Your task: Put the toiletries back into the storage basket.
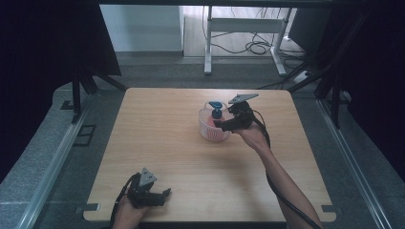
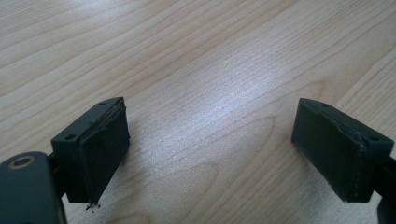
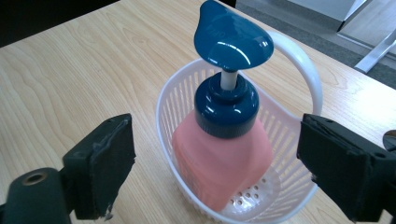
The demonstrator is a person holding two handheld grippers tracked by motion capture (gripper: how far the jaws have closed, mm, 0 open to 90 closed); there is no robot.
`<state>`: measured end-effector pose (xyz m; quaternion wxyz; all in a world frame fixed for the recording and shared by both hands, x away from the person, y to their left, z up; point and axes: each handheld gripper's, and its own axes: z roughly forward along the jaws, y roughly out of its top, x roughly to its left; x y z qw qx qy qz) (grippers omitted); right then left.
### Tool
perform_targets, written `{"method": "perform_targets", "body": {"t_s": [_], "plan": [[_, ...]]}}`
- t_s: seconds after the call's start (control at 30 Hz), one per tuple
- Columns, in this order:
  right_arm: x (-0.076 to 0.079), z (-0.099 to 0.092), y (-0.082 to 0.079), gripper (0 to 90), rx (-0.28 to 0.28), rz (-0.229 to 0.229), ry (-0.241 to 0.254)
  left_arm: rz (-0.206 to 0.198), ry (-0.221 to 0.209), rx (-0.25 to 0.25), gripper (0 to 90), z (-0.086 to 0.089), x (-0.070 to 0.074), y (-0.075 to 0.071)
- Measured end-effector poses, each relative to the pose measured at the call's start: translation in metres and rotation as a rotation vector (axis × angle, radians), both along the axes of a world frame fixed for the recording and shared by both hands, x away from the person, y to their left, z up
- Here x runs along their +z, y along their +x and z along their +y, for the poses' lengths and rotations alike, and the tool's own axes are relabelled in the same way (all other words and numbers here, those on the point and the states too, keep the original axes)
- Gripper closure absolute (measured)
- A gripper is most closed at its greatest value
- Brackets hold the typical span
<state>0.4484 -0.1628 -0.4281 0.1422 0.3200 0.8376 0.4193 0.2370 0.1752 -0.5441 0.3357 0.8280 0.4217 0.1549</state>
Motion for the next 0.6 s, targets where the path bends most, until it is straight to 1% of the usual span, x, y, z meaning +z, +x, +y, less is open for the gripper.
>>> {"method": "perform_targets", "body": {"t_s": [0.07,0.13,0.4,0.5,0.6], "plan": [[0.000,0.000,-0.001,10.2,-0.001,-0.003,-0.002,0.000,-0.002,0.001,10.9,0.000,0.000,0.000],[0.001,-0.003,-0.005,8.7,0.000,-0.011,-0.001,0.000,-0.003,0.001,10.9,0.000,0.000,0.000],[0.002,-0.009,-0.013,7.3,0.003,-0.009,0.000,0.000,-0.003,0.001,10.9,0.000,0.000,0.000],[0.003,-0.011,-0.019,6.8,0.007,-0.017,-0.010,0.000,-0.003,0.002,10.8,0.000,0.000,0.000],[0.003,-0.012,-0.021,6.8,0.008,-0.023,-0.018,0.000,-0.003,0.002,10.8,0.000,0.000,0.000]]}}
